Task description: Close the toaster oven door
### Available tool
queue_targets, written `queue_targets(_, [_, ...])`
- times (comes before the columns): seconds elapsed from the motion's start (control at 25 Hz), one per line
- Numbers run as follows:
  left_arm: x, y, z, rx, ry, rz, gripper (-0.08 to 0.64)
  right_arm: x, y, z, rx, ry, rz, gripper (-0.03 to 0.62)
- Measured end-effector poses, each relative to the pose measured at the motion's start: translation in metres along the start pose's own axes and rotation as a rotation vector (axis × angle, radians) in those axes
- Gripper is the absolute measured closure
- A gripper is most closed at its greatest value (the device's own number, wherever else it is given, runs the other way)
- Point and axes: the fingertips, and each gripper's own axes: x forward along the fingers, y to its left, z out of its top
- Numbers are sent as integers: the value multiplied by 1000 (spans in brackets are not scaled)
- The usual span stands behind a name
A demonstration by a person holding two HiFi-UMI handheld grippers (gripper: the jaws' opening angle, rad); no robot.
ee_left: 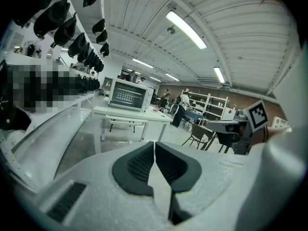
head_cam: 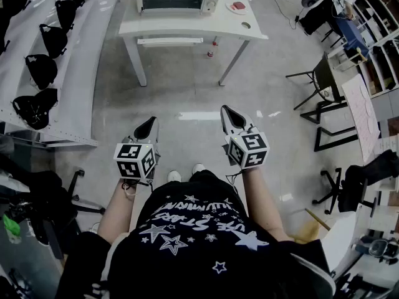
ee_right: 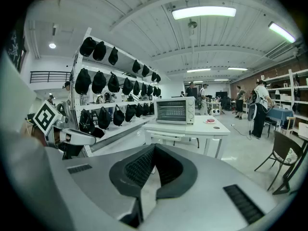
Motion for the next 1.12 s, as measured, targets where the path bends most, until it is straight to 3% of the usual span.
queue_targets(0.44, [-18,10,5,-7,-31,11,535,-5,17,8,2,-34,7,591])
queue_targets(0.8, [-10,18,8,-11,-34,31,535,12,0,15,70,-95,-17,588])
queue_targets(0.84, [-9,22,11,-12,-38,39,535,18,0,16,72,-100,-10,581])
queue_targets(0.92, [-5,29,17,-11,-45,55,535,31,-3,17,77,-103,7,494])
queue_targets(1.12, [14,46,34,4,-61,85,535,75,-18,20,100,-90,33,409])
